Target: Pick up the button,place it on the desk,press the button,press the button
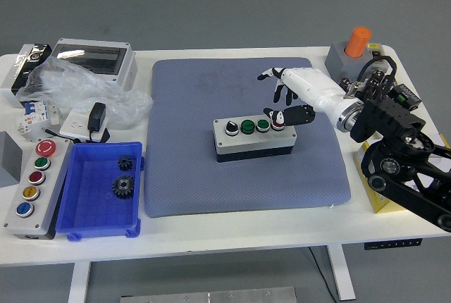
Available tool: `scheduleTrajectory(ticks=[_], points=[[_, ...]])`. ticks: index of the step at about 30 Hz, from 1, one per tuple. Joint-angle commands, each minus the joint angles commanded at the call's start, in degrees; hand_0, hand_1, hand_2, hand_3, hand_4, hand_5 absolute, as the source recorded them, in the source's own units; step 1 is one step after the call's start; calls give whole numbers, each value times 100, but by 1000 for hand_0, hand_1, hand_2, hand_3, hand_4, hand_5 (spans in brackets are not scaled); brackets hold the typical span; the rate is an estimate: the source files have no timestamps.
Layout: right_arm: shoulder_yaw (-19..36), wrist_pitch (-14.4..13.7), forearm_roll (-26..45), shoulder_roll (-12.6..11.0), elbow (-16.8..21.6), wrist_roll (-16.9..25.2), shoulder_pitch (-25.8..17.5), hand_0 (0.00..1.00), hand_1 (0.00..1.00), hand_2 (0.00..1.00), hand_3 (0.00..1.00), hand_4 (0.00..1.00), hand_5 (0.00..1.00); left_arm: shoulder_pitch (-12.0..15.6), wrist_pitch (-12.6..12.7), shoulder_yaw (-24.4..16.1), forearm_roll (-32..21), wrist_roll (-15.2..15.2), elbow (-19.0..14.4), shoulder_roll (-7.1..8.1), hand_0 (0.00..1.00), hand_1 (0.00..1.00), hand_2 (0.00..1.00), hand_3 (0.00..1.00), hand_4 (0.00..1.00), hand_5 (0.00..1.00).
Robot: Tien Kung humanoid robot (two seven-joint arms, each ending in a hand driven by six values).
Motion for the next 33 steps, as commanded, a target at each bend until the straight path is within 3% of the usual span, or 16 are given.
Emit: scheduleTrajectory(ticks=[1, 6, 7, 12, 13, 30, 33], points=[[118, -49, 72, 17, -16, 89, -71, 918, 878, 933, 998, 998, 564, 5, -1, -3, -3, 1, 1, -1, 663, 694, 610, 633, 623, 332], [668, -287, 493, 74, -102, 495, -353, 918, 878, 933, 998, 998, 564, 24, -3, -32, -2, 6, 3, 5, 663, 694, 610, 633, 623, 332], [789, -338, 615, 86, -128, 590, -411, 940, 892, 922, 992, 998, 723, 27, -2, -39, 0, 7, 3, 8, 663, 694, 610, 633, 622, 332], [1246, -479, 1213, 162, -309, 1030, -634, 940, 892, 922, 992, 998, 723, 52, -3, -47, 10, 14, -1, 18, 663, 694, 610, 633, 622, 332], [1314, -494, 1319, 175, -336, 1088, -667, 926, 863, 872, 913, 998, 873, 54, -3, -56, 18, 15, -3, 20, 663, 693, 611, 633, 622, 331], [2062, -547, 2979, 350, -597, 1944, -1039, 906, 838, 833, 865, 998, 929, 41, -14, -158, 124, 28, -16, 21, 663, 693, 612, 635, 623, 330], [2114, -605, 2750, 364, -541, 1885, -1056, 892, 826, 822, 852, 998, 943, 45, -16, -169, 129, 30, -15, 17, 663, 693, 612, 634, 624, 331]])
